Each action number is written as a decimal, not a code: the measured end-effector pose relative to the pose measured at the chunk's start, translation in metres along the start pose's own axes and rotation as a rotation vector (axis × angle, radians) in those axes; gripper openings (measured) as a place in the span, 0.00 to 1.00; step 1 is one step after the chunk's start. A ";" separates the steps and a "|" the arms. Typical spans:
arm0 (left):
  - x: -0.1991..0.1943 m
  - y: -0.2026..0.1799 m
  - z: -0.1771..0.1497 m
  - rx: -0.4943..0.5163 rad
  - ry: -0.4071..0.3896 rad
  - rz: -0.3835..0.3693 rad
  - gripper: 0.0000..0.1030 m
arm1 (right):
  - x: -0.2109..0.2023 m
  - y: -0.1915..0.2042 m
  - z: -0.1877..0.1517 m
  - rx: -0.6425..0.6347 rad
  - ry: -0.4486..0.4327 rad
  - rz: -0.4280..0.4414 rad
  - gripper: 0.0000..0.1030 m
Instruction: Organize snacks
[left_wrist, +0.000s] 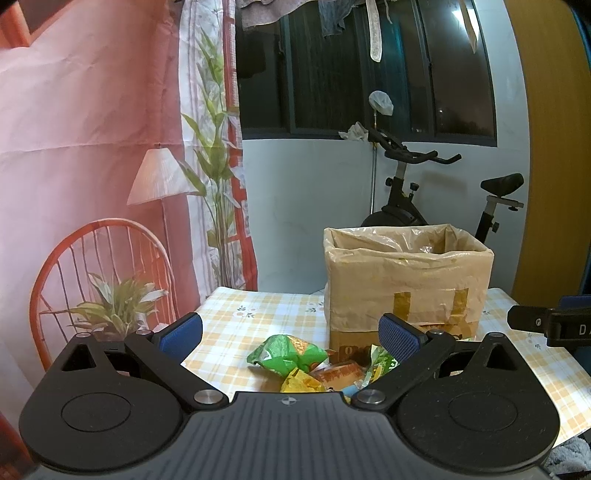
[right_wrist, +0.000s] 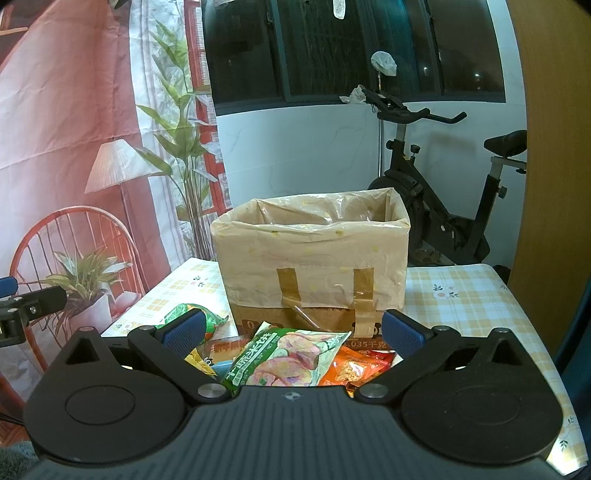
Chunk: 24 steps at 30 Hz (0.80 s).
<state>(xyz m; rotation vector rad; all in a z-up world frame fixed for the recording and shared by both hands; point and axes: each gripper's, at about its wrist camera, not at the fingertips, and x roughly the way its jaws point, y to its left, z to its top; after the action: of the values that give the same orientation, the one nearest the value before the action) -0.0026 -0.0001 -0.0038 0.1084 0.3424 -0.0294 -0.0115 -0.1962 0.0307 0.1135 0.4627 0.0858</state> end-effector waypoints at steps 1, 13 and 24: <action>0.001 0.001 0.000 -0.001 0.001 -0.001 0.99 | 0.000 0.000 0.000 0.001 0.001 0.000 1.00; 0.001 0.002 0.001 -0.005 0.007 -0.004 0.99 | 0.000 0.002 0.002 0.002 0.003 0.001 1.00; 0.001 0.002 0.001 -0.011 0.006 -0.005 0.99 | 0.000 0.001 0.002 0.002 0.004 0.001 1.00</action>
<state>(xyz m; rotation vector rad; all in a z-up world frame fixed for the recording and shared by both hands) -0.0015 0.0016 -0.0028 0.0972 0.3491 -0.0325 -0.0109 -0.1949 0.0325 0.1161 0.4668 0.0867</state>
